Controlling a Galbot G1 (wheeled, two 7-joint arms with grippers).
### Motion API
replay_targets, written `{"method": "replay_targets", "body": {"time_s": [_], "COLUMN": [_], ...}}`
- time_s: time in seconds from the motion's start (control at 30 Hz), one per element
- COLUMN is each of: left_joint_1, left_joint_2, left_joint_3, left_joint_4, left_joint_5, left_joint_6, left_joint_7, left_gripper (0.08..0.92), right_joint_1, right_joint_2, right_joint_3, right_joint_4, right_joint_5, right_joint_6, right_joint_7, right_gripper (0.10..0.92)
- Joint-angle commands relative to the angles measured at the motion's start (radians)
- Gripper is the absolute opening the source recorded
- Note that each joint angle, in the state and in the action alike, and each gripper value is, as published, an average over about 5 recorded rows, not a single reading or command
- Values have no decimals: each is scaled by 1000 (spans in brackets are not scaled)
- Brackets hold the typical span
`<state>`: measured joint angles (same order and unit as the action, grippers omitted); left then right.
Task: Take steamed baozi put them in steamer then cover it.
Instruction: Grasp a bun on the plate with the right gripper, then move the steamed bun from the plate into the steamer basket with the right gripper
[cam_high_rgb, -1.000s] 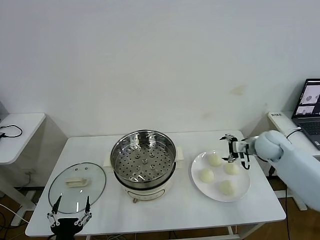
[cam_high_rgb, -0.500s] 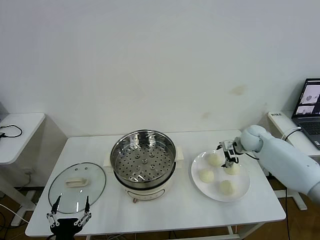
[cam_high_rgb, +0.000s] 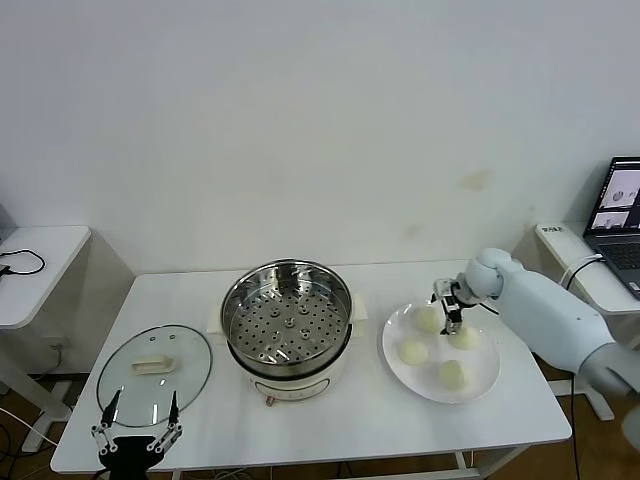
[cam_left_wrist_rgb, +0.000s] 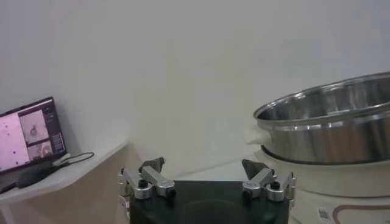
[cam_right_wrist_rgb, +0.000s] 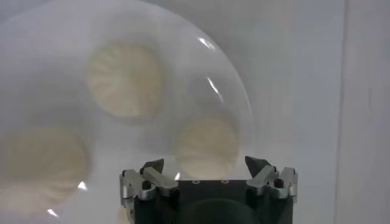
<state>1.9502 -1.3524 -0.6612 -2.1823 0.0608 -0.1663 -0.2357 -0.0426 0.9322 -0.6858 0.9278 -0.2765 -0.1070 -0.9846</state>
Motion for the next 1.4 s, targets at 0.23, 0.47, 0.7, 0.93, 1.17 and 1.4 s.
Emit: {"method": "replay_targets", "body": {"time_s": [0.23,0.47,0.7,0.93,1.17,1.4], "left_joint_1": [9,11,9,4,-6,-12], "left_joint_2": [0,1,3,8,15,22], "left_joint_3": [-3,-4,-3,-2,5,12], "left_joint_4": [-10,-13,-15,-9,-3,0], "left_joint_5": [6,6,5,4,-1,-4], "left_joint_6": [-11,-13,-12,-10,-6,-5], "left_joint_7": [-5,-6,-6,-3,2,4], "left_gripper": [823,823,823,823,823,823], "right_joint_1": [11,14,19,73,196,374], "right_joint_2": [61,68,57,4,-87,-128], "right_joint_3": [-15,-17,-18,-48,-124,-221], "right_joint_4": [-68,-73,-62,8,171,284], "right_joint_5": [-11,-13,-11,35,164,287], "right_joint_6": [-2,-5,-4,-16,-56,-92], "right_joint_7": [-3,-11,-26,-43,-58,-60], "right_gripper": [718,620,538,533,541,547]}}
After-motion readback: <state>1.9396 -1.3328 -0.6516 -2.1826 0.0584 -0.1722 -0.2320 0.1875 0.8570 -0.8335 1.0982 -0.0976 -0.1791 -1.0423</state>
